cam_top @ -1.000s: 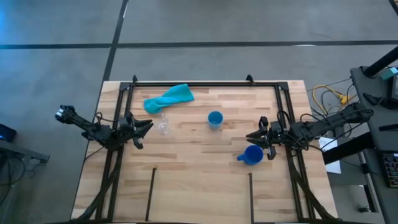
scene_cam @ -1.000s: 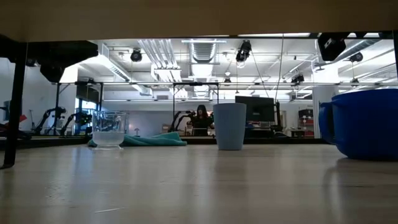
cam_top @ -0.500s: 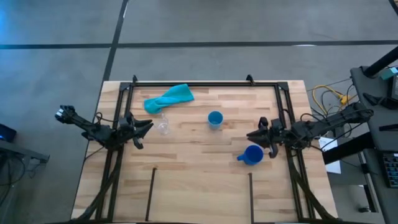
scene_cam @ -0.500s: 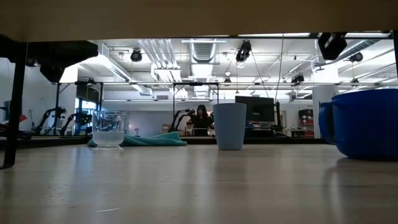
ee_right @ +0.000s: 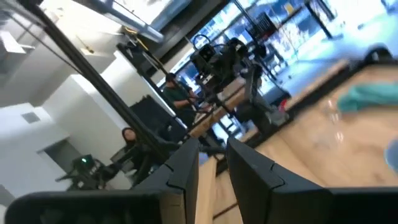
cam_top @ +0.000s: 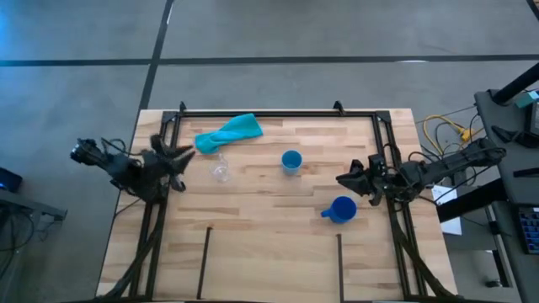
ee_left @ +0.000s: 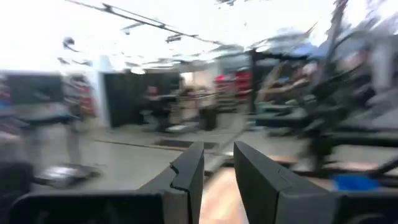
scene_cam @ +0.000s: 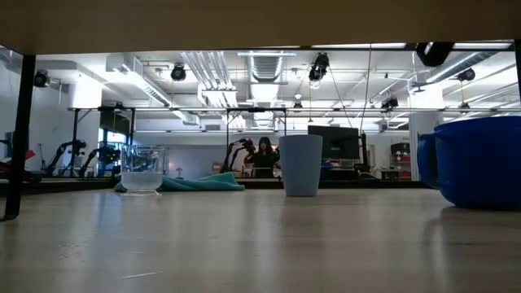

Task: Stack small to large cups/mugs on shelf
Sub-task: Put the transparent mug on the shelf

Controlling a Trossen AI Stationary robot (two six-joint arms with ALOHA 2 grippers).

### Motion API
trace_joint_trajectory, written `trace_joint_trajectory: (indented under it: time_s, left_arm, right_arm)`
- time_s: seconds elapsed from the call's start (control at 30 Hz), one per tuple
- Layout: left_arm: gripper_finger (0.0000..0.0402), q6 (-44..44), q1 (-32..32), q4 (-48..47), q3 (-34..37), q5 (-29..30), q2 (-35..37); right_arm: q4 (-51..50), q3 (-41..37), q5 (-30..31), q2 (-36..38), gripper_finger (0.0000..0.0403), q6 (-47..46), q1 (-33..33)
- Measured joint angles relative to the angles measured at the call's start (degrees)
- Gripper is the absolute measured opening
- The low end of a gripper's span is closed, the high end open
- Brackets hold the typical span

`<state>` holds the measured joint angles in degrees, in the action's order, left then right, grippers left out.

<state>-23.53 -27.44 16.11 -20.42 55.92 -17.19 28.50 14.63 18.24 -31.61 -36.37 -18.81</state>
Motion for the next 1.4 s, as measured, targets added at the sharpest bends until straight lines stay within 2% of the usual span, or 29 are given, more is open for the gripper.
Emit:
trace_joint_trajectory:
  time_s: [0.13,0.23,0.33,0.43,0.5,0.6,0.7,0.77,0.9,1.0,1.07,1.17,1.4]
  left_arm:
    - [0.0074,-3.9,0.1,-10.8,-11.9,10.4,-6.6]
    - [0.0074,-2.1,0.0,-19.1,-19.7,15.6,-11.3]
    - [0.0074,0.6,0.1,-23.5,-26.6,16.7,-16.1]
    - [0.0074,0.7,0.0,-26.9,-32.2,17.0,-20.7]
    - [0.0074,0.8,0.0,-28.8,-35.4,18.0,-23.2]
    - [0.0074,1.7,0.0,-31.5,-38.7,18.4,-25.5]
    - [0.0074,12.1,0.0,-38.7,-41.2,17.9,-26.3]
    - [0.0074,24.1,0.0,-47.2,-42.7,13.7,-26.1]
    - [0.0074,46.1,0.1,-68.3,-45.6,-3.5,-25.4]
    - [0.0074,54.1,0.1,-81.8,-47.6,-15.8,-26.6]
    - [0.0074,57.7,0.1,-88.1,-48.6,-21.9,-28.4]
    - [0.0074,60.2,0.1,-93.4,-48.9,-26.1,-31.2]
    - [0.0074,60.2,0.6,-93.2,-48.3,-25.7,-35.4]
  right_arm:
    - [-2.0,5.9,0.0,-0.8,0.0079,10.2,0.0]
    - [-11.3,12.8,0.0,-1.1,0.0079,16.9,0.0]
    - [-29.8,21.5,1.8,-1.9,0.0079,18.5,0.0]
    - [-49.5,30.6,7.0,-4.1,0.0079,14.7,0.0]
    - [-59.0,35.9,9.7,-6.2,0.0079,12.7,0.0]
    - [-66.0,42.0,10.5,-9.0,0.0079,13.4,0.0]
    - [-67.1,46.5,10.5,-11.5,0.0079,16.8,0.0]
    - [-67.3,49.0,10.5,-13.1,0.0079,20.1,0.0]
    - [-67.2,52.6,10.5,-15.5,0.0079,26.9,0.0]
    - [-67.3,53.8,10.5,-16.7,0.0079,29.6,0.0]
    - [-67.3,53.9,10.5,-17.3,0.0079,29.9,0.0]
    - [-67.2,53.9,10.5,-18.0,0.0080,29.3,0.0]
    - [-67.1,52.7,10.4,-20.5,0.0080,25.9,0.0]
